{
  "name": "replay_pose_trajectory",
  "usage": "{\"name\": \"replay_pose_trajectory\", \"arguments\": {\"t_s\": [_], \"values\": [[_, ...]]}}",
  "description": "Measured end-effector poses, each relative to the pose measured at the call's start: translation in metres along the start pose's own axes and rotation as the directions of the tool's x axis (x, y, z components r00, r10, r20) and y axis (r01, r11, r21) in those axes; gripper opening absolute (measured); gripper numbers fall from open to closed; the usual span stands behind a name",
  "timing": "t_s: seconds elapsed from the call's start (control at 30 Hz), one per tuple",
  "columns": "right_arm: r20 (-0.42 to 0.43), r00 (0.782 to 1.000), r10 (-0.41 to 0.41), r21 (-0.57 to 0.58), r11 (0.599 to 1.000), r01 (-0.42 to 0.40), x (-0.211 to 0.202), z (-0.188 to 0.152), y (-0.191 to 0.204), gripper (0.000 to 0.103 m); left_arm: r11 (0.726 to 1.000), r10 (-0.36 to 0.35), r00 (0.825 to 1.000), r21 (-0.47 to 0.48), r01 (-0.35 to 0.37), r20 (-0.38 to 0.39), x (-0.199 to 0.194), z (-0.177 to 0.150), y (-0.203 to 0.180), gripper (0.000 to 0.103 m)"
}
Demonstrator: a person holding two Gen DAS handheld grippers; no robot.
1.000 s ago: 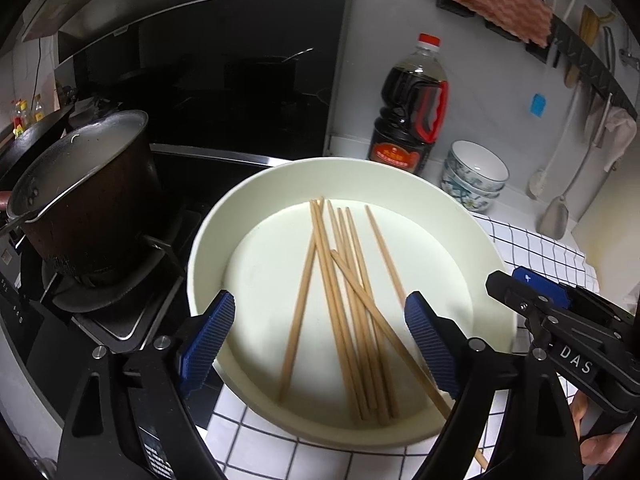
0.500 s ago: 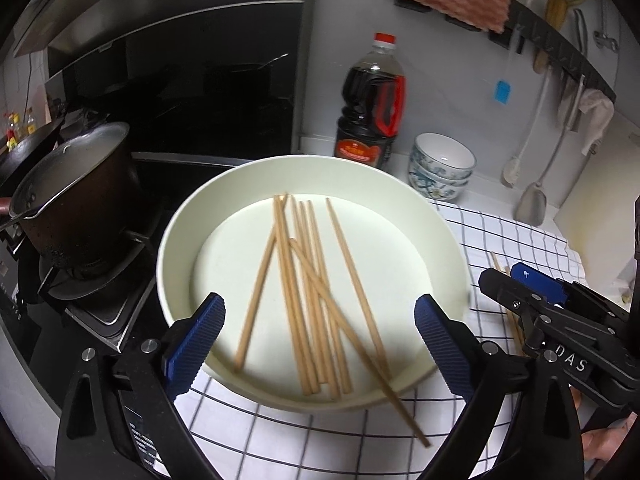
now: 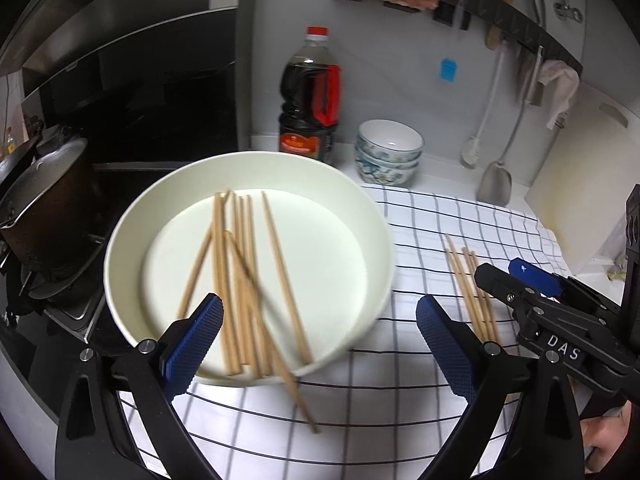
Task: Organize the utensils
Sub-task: 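Move both open grippers back above the remaining chopsticks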
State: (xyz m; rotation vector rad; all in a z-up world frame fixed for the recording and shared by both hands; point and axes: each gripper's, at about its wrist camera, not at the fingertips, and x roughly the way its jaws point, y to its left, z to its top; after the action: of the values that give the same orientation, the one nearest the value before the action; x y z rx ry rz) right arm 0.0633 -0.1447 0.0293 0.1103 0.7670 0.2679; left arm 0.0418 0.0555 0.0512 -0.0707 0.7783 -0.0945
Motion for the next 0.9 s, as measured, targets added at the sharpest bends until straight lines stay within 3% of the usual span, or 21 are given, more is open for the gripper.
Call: {"name": "replay_pose_trajectory", "arguments": {"t_s": [0.4, 0.67, 0.9], "values": [[-0.003, 0.998, -0.06, 0.074, 0.995, 0.06, -0.01, -0.014, -0.06, 0.061, 0.998, -0.034, 0.999, 0.052, 0.035, -0.022, 0.009, -0.007, -0.051, 0.095], [-0.083, 0.989, -0.123, 0.126, 0.983, 0.133, 0.002, -0.033, -0.105, 0.061, 0.994, -0.05, 0.998, 0.092, 0.054, -0.044, 0.019, -0.018, -0.077, 0.095], [-0.145, 0.978, -0.15, 0.101, 0.981, 0.165, 0.022, -0.049, -0.117, 0.061, 0.993, -0.029, 0.998, 0.114, 0.036, -0.06, 0.034, -0.025, -0.09, 0.095]]}}
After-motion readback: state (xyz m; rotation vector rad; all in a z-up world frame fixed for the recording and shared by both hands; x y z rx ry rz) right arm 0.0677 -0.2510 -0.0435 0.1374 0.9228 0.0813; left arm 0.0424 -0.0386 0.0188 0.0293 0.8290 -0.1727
